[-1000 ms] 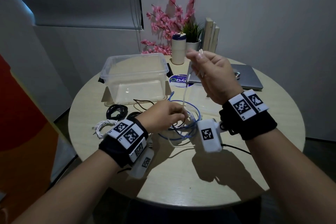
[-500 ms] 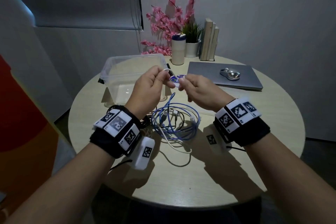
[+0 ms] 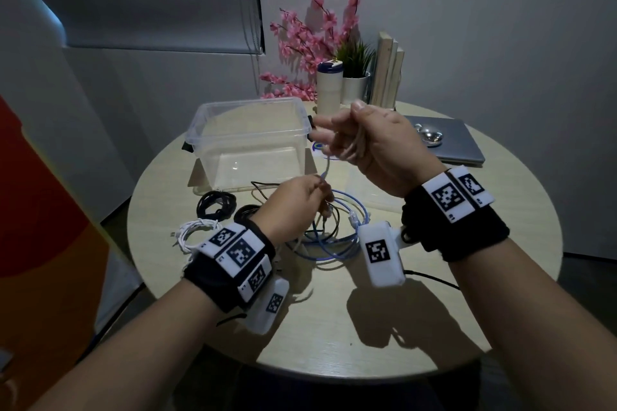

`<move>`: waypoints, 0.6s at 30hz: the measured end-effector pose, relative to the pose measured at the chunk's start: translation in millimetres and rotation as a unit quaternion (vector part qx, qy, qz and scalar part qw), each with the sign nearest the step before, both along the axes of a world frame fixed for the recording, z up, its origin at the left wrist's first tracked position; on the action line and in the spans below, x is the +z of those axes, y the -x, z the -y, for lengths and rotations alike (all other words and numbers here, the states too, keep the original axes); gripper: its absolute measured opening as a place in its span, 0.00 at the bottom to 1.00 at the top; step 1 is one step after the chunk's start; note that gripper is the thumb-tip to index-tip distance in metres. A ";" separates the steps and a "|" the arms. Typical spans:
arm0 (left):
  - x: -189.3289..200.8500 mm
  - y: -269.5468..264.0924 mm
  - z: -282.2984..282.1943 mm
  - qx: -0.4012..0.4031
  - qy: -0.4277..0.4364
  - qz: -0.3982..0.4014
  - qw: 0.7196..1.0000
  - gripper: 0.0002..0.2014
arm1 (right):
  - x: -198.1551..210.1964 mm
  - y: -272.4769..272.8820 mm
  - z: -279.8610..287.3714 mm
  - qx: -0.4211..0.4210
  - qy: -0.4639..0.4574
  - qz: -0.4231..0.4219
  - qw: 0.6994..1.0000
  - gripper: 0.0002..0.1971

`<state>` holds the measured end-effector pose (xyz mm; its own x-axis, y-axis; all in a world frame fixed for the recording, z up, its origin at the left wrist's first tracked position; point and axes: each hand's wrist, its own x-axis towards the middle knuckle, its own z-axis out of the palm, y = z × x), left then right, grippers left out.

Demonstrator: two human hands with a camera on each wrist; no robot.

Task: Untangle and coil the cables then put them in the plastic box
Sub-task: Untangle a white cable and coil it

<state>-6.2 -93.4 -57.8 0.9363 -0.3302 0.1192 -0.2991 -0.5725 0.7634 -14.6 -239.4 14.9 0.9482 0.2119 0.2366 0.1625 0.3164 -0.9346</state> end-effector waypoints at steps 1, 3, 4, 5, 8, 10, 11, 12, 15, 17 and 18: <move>-1.7 2.3 0.4 -0.020 -0.011 -0.012 1.000 0.13 | -1.6 -2.3 0.1 -0.011 -0.014 0.004 1.000 0.17; -3.0 5.7 -1.8 -0.065 -0.066 -0.033 0.995 0.11 | -2.6 -5.8 2.0 -0.044 -0.009 0.026 0.999 0.14; -3.6 7.7 -3.7 -0.088 -0.102 -0.047 0.990 0.09 | -2.5 -7.8 3.3 -0.066 0.009 0.047 0.997 0.12; -3.2 10.2 -5.5 -0.110 -0.128 -0.064 0.984 0.08 | -3.1 -10.5 5.1 -0.096 0.042 0.071 0.992 0.11; -3.1 10.6 -11.1 -0.131 -0.133 -0.070 0.980 0.08 | -4.9 -15.9 12.3 -0.192 0.227 0.120 0.947 0.11; 1.1 6.7 -14.3 -0.115 -0.098 -0.016 0.988 0.14 | -9.4 -18.4 16.8 -0.208 0.377 0.131 0.893 0.13; 3.0 3.6 -15.2 -0.108 -0.079 0.018 0.991 0.16 | -12.4 -19.2 17.4 -0.205 0.436 0.131 0.866 0.14; 6.1 1.5 -15.8 -0.102 -0.060 0.053 0.992 0.17 | -14.2 -18.8 17.6 -0.199 0.478 0.133 0.845 0.14; 16.2 -2.9 -14.4 -0.061 0.003 0.126 0.990 0.18 | -18.0 -17.6 15.6 -0.170 0.519 0.119 0.829 0.12; 23.1 -3.9 -14.5 -0.016 0.054 0.148 0.987 0.19 | -19.6 -13.3 13.4 -0.132 0.500 0.105 0.849 0.14; 26.3 -4.0 -15.2 0.005 0.078 0.157 0.984 0.17 | -20.6 -10.5 11.6 -0.114 0.479 0.100 0.865 0.16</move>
<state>-2.1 -78.1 -31.5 0.8481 -0.2759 0.4523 -0.5297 -0.4603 0.7124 -4.1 -251.0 -5.7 0.9516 0.2145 0.2203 0.3074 -0.6491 -0.6958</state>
